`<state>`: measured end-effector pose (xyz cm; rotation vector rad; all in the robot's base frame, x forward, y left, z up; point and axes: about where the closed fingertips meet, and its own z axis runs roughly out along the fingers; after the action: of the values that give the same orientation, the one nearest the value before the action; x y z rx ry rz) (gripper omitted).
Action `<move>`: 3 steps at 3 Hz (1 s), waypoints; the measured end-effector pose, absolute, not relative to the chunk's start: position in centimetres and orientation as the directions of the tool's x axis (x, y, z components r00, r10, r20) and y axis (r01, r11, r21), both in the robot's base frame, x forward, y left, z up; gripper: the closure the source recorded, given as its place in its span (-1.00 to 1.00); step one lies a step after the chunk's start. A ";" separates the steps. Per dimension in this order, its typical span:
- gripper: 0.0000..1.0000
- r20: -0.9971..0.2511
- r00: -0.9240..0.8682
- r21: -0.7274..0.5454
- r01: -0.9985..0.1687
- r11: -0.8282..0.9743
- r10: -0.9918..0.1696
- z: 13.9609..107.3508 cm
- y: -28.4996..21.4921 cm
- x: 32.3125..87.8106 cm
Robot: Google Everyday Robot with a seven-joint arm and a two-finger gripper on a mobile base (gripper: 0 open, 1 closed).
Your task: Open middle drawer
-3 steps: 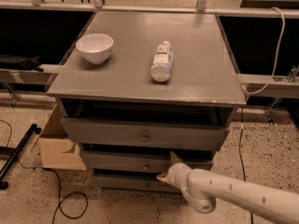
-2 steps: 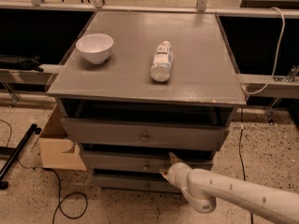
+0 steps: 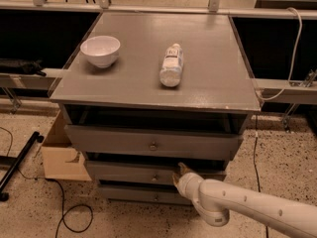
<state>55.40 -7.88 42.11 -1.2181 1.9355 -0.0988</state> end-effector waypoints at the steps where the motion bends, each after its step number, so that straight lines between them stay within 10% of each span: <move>1: 1.00 -0.599 -0.188 -0.461 -0.714 0.527 -0.779 42.1 -7.9 55.4; 3: 1.00 -0.587 -0.233 -0.441 -0.711 0.548 -0.775 42.5 -9.2 52.2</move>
Offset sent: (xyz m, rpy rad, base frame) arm 0.0000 0.0000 0.0000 0.0000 0.0000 0.0000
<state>52.23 -9.22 42.51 -1.1990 1.9850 -0.1026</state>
